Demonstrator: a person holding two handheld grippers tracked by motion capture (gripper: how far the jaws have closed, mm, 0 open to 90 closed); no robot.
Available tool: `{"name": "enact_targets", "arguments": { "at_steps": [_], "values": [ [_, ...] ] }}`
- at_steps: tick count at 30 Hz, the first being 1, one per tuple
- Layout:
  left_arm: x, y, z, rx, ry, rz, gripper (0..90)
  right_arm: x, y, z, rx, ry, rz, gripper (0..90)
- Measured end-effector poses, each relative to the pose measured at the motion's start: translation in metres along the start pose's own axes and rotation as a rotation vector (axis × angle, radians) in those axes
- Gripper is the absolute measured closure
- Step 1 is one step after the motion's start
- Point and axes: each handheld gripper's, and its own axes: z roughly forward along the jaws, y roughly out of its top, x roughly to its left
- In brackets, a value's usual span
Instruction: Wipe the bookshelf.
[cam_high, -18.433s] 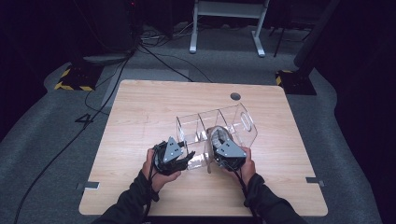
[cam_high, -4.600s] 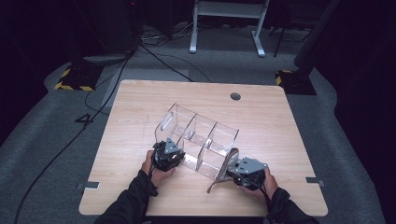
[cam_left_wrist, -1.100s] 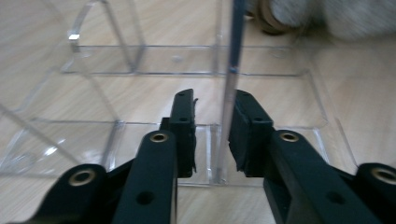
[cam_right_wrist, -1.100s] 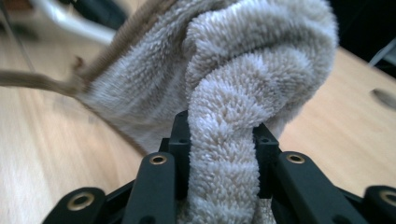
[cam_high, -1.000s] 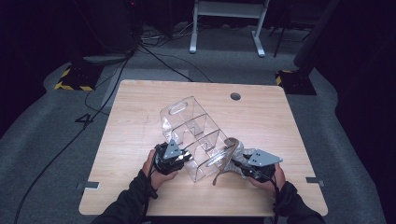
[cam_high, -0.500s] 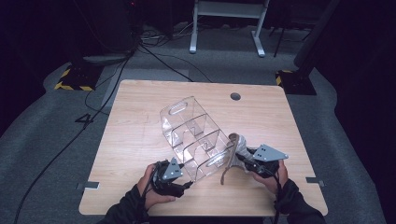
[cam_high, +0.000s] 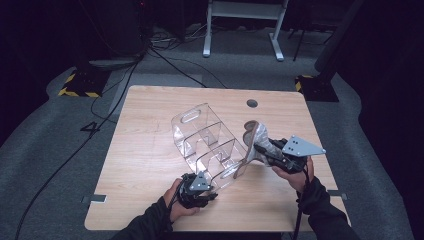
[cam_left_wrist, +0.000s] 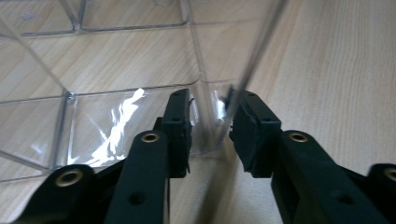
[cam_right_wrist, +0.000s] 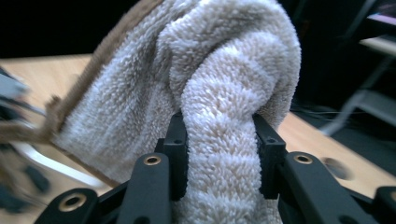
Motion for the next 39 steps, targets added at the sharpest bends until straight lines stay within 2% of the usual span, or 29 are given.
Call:
{"name": "enact_targets", "arguments": {
  "at_steps": [2, 4, 5, 6, 7, 8, 9, 10, 11, 12, 13, 15, 16, 17, 18, 20, 21, 23, 25, 26, 27, 30, 32, 34, 36, 37, 38, 39],
  "values": [
    [0.003, 0.0, 0.0, 0.001, -0.022, 0.017, 71.3, -0.001, 0.0, 0.005, 0.023, -0.003, -0.007, 65.4],
    [0.002, 0.0, 0.0, 0.0, -0.039, 0.026, 75.3, 0.0, -0.001, 0.01, 0.05, 0.018, -0.021, 65.4],
    [0.002, 0.0, 0.0, 0.0, -0.039, 0.026, 79.8, 0.002, -0.002, 0.012, 0.071, 0.02, -0.038, 65.5],
    [0.001, 0.0, 0.0, -0.001, -0.033, 0.041, 79.8, 0.002, -0.002, 0.012, 0.071, 0.02, -0.038, 65.5],
    [0.0, 0.002, 0.0, 0.006, -0.034, 0.062, 81.8, 0.006, -0.006, 0.017, 0.098, 0.045, -0.054, 66.8],
    [0.001, 0.002, 0.0, 0.007, -0.041, 0.068, 82.1, 0.007, -0.008, 0.017, 0.102, 0.04, -0.055, 67.1],
    [0.001, 0.002, 0.0, 0.007, -0.041, 0.068, 81.8, 0.005, -0.009, 0.017, 0.095, 0.053, -0.035, 67.2],
    [0.003, 0.002, -0.001, 0.01, -0.059, 0.071, 81.6, 0.003, -0.011, 0.017, 0.091, 0.075, -0.015, 67.2],
    [0.004, 0.002, -0.003, 0.029, -0.07, 0.098, 81.8, 0.003, -0.011, 0.015, 0.094, 0.099, -0.006, 67.4],
    [0.004, 0.002, -0.003, 0.029, -0.07, 0.098, 82.4, 0.003, -0.011, 0.015, 0.094, 0.099, -0.006, 67.4],
    [0.003, 0.001, -0.004, 0.039, -0.067, 0.117, 82.4, 0.004, -0.012, 0.014, 0.098, 0.103, -0.013, 67.5],
    [0.003, 0.0, -0.007, 0.045, -0.083, 0.135, 83.4, 0.009, -0.012, 0.007, 0.1, 0.139, -0.028, 67.6],
    [0.003, -0.001, -0.008, 0.045, -0.092, 0.138, 83.4, 0.011, -0.013, 0.006, 0.098, 0.147, -0.027, 67.5],
    [0.005, -0.003, -0.012, 0.057, -0.121, 0.164, 83.4, 0.014, -0.014, 0.004, 0.093, 0.152, -0.021, 67.4],
    [0.005, -0.003, -0.012, 0.057, -0.121, 0.164, 83.4, 0.014, -0.014, 0.004, 0.093, 0.152, -0.021, 67.4],
    [0.007, -0.007, -0.018, 0.073, -0.145, 0.178, 83.5, 0.026, -0.017, -0.003, 0.075, 0.13, 0.0, 68.0],
    [0.009, -0.011, -0.024, 0.084, -0.148, 0.185, 83.8, 0.038, -0.017, -0.009, 0.074, 0.132, -0.01, 67.9],
    [0.01, -0.015, -0.028, 0.085, -0.151, 0.177, 84.3, 0.05, -0.018, -0.015, 0.082, 0.135, -0.03, 68.0],
    [0.01, -0.017, -0.031, 0.087, -0.145, 0.173, 84.4, 0.054, -0.019, -0.017, 0.086, 0.134, -0.033, 67.8],
    [0.011, -0.02, -0.033, 0.078, -0.148, 0.154, 84.4, 0.057, -0.021, -0.018, 0.088, 0.123, -0.032, 67.6],
    [0.012, -0.022, -0.035, 0.073, -0.152, 0.15, 84.4, 0.061, -0.026, -0.018, 0.096, 0.118, -0.009, 67.6],
    [0.013, -0.024, -0.037, 0.071, -0.152, 0.151, 84.4, 0.061, -0.033, -0.015, 0.123, 0.071, -0.007, 67.4],
    [0.014, -0.024, -0.037, 0.067, -0.161, 0.153, 84.4, 0.055, -0.036, -0.01, 0.128, 0.059, 0.025, 67.3],
    [0.016, -0.024, -0.036, 0.066, -0.171, 0.152, 84.3, 0.05, -0.04, -0.003, 0.132, 0.08, 0.038, 67.4],
    [0.017, -0.025, -0.036, 0.061, -0.173, 0.153, 83.9, 0.057, -0.05, 0.006, 0.183, 0.114, -0.013, 68.6],
    [0.017, -0.026, -0.036, 0.059, -0.177, 0.151, 83.9, 0.062, -0.055, 0.008, 0.198, 0.113, -0.026, 68.2],
    [0.018, -0.026, -0.037, 0.054, -0.18, 0.144, 83.6, 0.065, -0.06, 0.009, 0.223, 0.153, -0.036, 67.9],
    [0.018, -0.027, -0.037, 0.051, -0.181, 0.141, 83.4, 0.067, -0.062, 0.008, 0.223, 0.167, -0.044, 68.0]
  ]
}}
